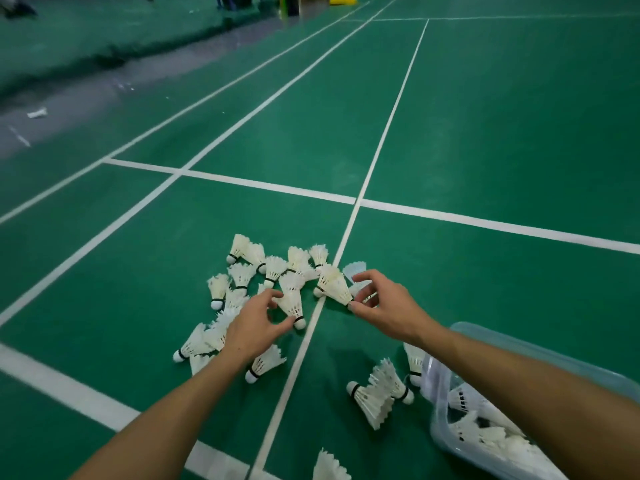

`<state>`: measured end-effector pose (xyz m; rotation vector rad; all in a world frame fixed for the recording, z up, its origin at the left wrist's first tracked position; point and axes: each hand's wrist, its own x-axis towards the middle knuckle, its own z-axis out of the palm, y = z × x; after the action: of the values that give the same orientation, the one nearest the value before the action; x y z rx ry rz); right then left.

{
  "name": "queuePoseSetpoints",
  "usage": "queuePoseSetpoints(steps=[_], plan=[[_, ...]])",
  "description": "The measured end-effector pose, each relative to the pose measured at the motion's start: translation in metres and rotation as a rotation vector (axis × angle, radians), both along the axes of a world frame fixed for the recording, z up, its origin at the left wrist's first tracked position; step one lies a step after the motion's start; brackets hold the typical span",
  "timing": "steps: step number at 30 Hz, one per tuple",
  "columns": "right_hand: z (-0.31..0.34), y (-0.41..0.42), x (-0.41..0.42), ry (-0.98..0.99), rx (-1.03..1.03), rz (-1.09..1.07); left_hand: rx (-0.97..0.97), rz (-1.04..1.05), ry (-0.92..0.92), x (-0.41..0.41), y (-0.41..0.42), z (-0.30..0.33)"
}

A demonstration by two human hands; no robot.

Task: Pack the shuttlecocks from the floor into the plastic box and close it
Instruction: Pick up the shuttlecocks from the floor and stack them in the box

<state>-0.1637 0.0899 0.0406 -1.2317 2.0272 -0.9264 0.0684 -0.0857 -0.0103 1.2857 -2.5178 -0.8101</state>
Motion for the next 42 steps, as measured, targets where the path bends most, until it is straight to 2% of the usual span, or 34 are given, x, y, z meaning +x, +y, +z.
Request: queuePoseSetpoints(steps=[7, 10, 13, 18, 22, 27, 34, 42], plan=[[-0.026, -0.028, -0.022, 0.193, 0.112, -0.002, -0.198, 0.01, -0.174, -0.042, -0.011, -0.009], [-0.034, -0.04, -0.031, 0.39, 0.193, 0.009, -0.197, 0.017, -0.224, -0.06, -0.014, -0.014], [-0.044, -0.054, -0.035, 0.464, 0.284, 0.009, -0.174, 0.027, -0.226, -0.071, -0.01, -0.023], [-0.065, -0.071, -0.03, 0.4, 0.405, 0.024, -0.176, -0.003, -0.232, -0.072, -0.001, -0.033], [-0.079, -0.086, -0.012, 0.32, 0.389, -0.145, -0.091, 0.072, -0.162, -0.067, 0.001, -0.042], [-0.087, -0.092, -0.004, 0.325, 0.397, -0.282, -0.051, 0.097, -0.061, -0.055, 0.0, -0.053], [-0.087, -0.079, -0.01, 0.274, 0.426, -0.251, -0.058, 0.055, -0.03, -0.055, 0.014, -0.044], [-0.08, -0.054, -0.005, 0.242, 0.293, -0.196, 0.165, 0.035, 0.222, -0.053, 0.018, -0.042]])
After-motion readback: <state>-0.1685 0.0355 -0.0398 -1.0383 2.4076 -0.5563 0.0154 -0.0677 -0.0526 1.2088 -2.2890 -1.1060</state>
